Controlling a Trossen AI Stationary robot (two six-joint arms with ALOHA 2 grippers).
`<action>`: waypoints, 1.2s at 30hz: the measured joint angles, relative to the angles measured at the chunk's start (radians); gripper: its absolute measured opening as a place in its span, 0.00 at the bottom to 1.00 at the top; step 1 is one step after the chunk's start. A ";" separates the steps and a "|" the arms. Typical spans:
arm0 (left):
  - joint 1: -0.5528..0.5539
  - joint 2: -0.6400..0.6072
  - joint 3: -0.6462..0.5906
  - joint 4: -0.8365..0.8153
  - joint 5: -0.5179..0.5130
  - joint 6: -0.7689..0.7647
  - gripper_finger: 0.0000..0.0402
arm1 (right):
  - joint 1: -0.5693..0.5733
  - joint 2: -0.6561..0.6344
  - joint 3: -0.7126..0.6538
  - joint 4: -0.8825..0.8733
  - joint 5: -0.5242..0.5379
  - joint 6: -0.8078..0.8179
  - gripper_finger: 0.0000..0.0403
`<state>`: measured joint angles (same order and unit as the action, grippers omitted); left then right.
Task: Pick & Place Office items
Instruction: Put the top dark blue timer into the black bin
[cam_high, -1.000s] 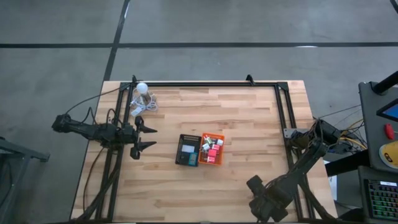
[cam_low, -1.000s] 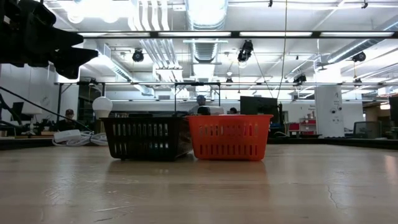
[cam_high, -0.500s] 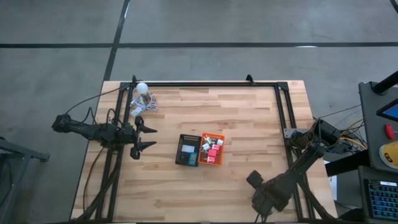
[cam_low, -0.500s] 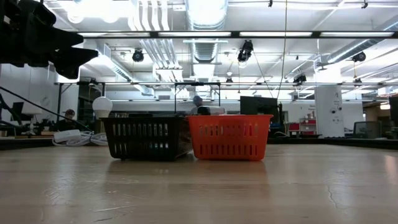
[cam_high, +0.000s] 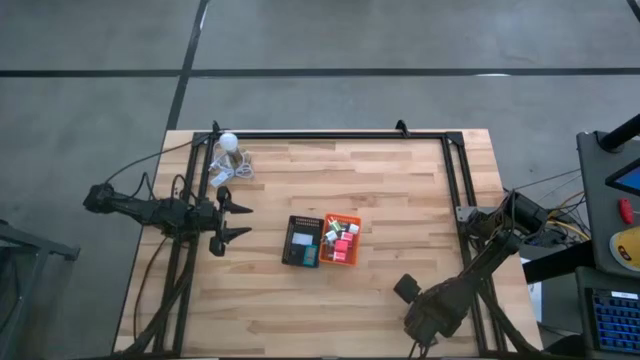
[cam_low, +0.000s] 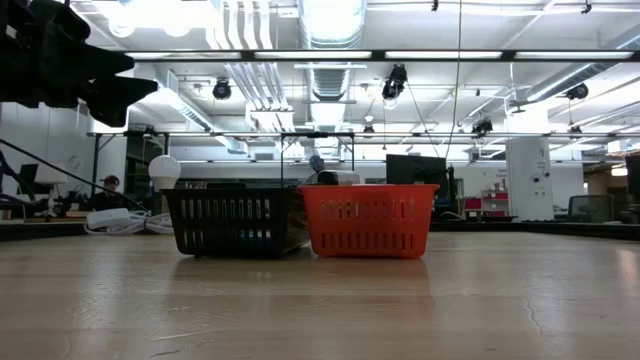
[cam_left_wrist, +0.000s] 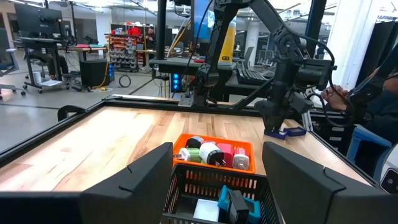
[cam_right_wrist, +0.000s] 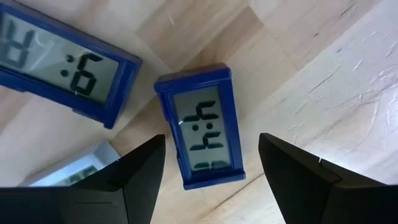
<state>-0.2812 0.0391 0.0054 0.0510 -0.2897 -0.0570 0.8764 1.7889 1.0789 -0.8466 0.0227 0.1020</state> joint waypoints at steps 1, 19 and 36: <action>0.000 0.000 0.000 0.000 0.000 0.000 0.63 | 0.000 0.000 -0.004 0.006 0.000 0.000 0.63; 0.000 0.000 0.000 0.000 0.000 0.000 0.63 | 0.000 -0.003 -0.056 0.073 -0.009 0.011 0.60; 0.000 0.000 0.000 0.000 0.000 0.000 0.63 | 0.000 0.000 -0.042 0.063 -0.005 -0.032 0.54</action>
<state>-0.2811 0.0393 0.0053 0.0509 -0.2897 -0.0570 0.8768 1.7889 1.0372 -0.7832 0.0181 0.0700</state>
